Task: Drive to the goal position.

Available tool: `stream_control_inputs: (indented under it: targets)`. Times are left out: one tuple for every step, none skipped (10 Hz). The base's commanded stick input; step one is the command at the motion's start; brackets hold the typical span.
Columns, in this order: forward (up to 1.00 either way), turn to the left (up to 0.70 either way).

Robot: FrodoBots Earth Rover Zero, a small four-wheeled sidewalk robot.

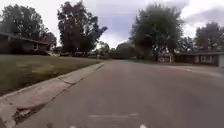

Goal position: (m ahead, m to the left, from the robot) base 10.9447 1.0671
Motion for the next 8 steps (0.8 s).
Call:
stream_control_inputs:
  targets:
    - [0.70,0.00]
    - [0.70,0.00]
    - [0.70,0.00]
    - [0.70,0.00]
    - [0.70,0.00]
    - [0.70,0.00]
    - [0.70,0.34]
    - [0.70,0.07]
